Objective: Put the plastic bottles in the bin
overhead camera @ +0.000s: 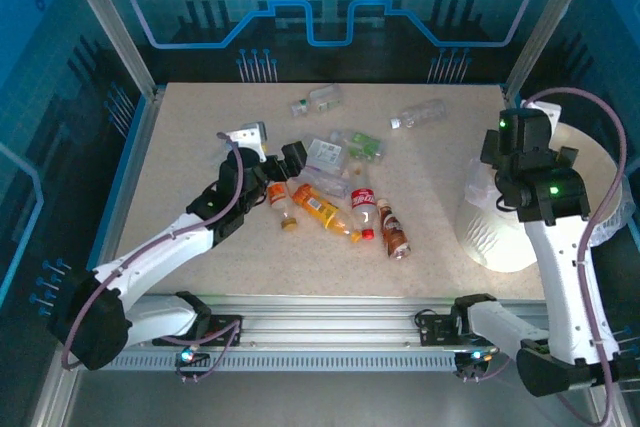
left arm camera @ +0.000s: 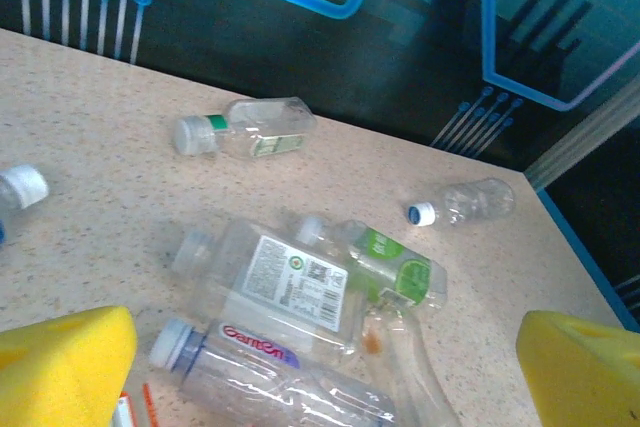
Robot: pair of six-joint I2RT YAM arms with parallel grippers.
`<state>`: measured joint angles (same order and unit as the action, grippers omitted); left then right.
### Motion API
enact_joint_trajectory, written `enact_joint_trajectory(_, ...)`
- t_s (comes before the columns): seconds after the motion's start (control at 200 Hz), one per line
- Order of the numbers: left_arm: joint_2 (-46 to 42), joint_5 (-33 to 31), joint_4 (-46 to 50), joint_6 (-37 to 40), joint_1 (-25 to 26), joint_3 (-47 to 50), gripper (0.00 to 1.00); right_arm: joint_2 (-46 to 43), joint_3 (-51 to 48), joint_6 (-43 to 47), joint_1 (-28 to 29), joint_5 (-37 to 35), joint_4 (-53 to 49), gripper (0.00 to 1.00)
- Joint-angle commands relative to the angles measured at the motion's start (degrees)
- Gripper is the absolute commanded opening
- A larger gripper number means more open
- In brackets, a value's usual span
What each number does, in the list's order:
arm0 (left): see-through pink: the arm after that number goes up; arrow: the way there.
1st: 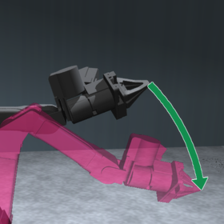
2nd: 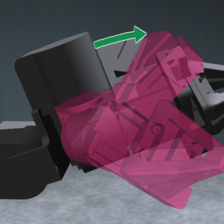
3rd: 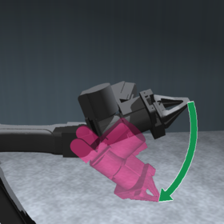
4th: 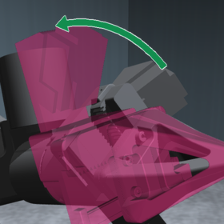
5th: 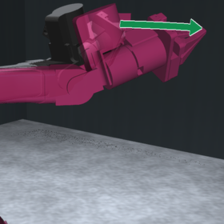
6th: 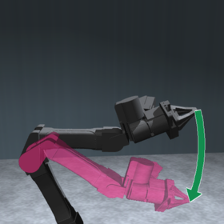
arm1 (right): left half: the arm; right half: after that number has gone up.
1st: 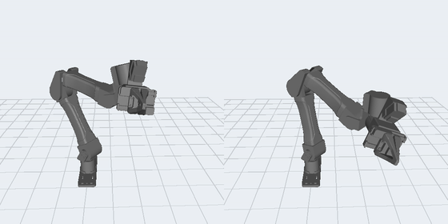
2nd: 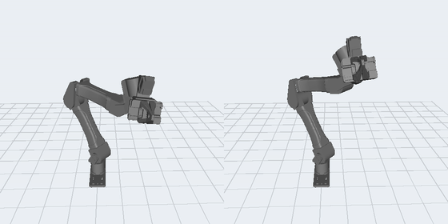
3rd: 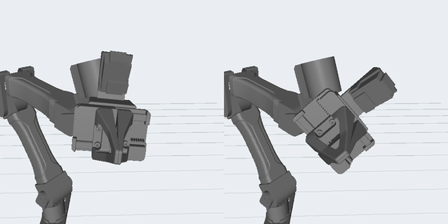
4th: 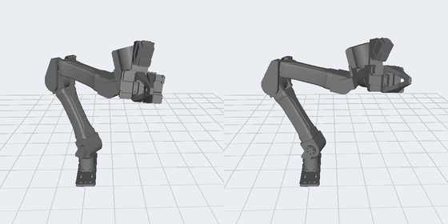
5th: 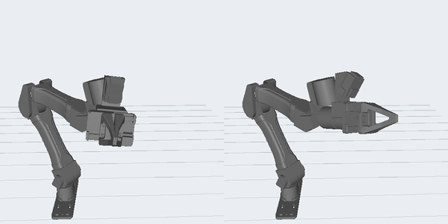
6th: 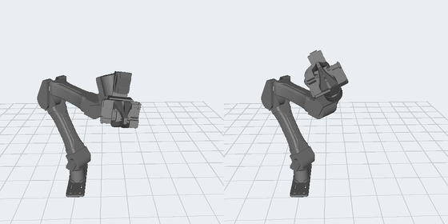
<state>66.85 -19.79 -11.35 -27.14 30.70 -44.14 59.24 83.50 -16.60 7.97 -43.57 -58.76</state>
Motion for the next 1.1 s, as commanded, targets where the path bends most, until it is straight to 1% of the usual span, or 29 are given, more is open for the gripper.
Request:
enact_joint_trajectory(0.0, -2.7, -5.1, 2.5, -2.4, -0.6, 1.4, 0.99, 0.8, 4.1, -1.0, 6.5, 4.0, -3.6, 1.0)
enact_joint_trajectory(0.065, -3.5, -6.2, 3.3, -2.7, -0.6, 1.8, 0.99, 1.3, 3.9, -0.7, 11.5, 6.8, -2.5, 1.0)
enact_joint_trajectory(0.135, -4.2, -7.5, 4.4, -3.1, -0.6, 2.2, 0.99, 2.1, 2.9, 0.2, 16.2, 13.3, -0.6, 1.0)
enact_joint_trajectory(0.21, -4.7, -8.6, 5.6, -3.5, -0.8, 2.2, 0.99, 3.3, 1.6, 1.8, 19.7, 20.6, 1.0, 1.0)
enact_joint_trajectory(0.33, -5.6, -8.9, 7.5, -3.2, -0.9, 2.1, 0.99, 5.9, -0.6, 1.0, 23.1, 26.2, 0.6, 1.0)
enact_joint_trajectory(0.39, -6.0, -9.3, 8.7, -3.0, -0.9, 1.7, 0.99, 7.2, -2.2, -1.2, 24.2, 26.5, -0.5, 1.0)
enact_joint_trajectory(0.46, -6.2, -10.0, 10.0, -3.1, -1.0, 1.6, 0.99, 8.7, -6.3, -4.9, 25.6, 27.6, -0.1, 1.0)
enact_joint_trajectory(0.555, -6.5, -10.8, 10.6, -3.7, -1.0, 2.0, 0.99, 9.9, -14.1, -11.7, 28.4, 28.2, 4.4, 0.99)
enact_joint_trajectory(0.6, -6.6, -11.0, 10.6, -4.1, -1.0, 2.2, 0.99, 11.1, -17.9, -14.0, 29.7, 30.4, 7.4, 0.98)
enact_joint_trajectory(0.665, -6.6, -11.0, 10.9, -4.4, -1.1, 2.2, 0.99, 13.1, -21.3, -18.1, 31.3, 28.5, 9.3, 0.96)
enact_joint_trajectory(0.755, -6.6, -10.6, 11.5, -4.5, -1.2, 2.0, 0.99, 15.7, -24.4, -20.0, 32.3, 26.7, 9.6, 0.94)
enact_joint_trajectory(0.875, -6.6, -10.7, 12.4, -4.2, -1.5, 1.7, 0.99, 17.5, -28.0, -18.9, 32.5, 27.9, 10.4, 0.92)
enact_joint_trajectory(1.0, -6.4, -10.5, 12.4, -4.9, -1.7, 1.7, 0.99, 19.3, -32.0, -18.2, 32.4, 27.7, 12.9, 0.85)
enact_joint_trajectory(1.08, -6.1, -10.2, 12.4, -5.6, -1.8, 1.8, 0.99, 19.9, -32.8, -18.8, 32.0, 28.1, 15.2, 0.81)
enact_joint_trajectory(1.095, -6.2, -10.1, 12.5, -5.6, -1.8, 1.9, 0.99, 20.0, -34.4, -19.2, 32.0, 28.3, 16.0, 0.79)
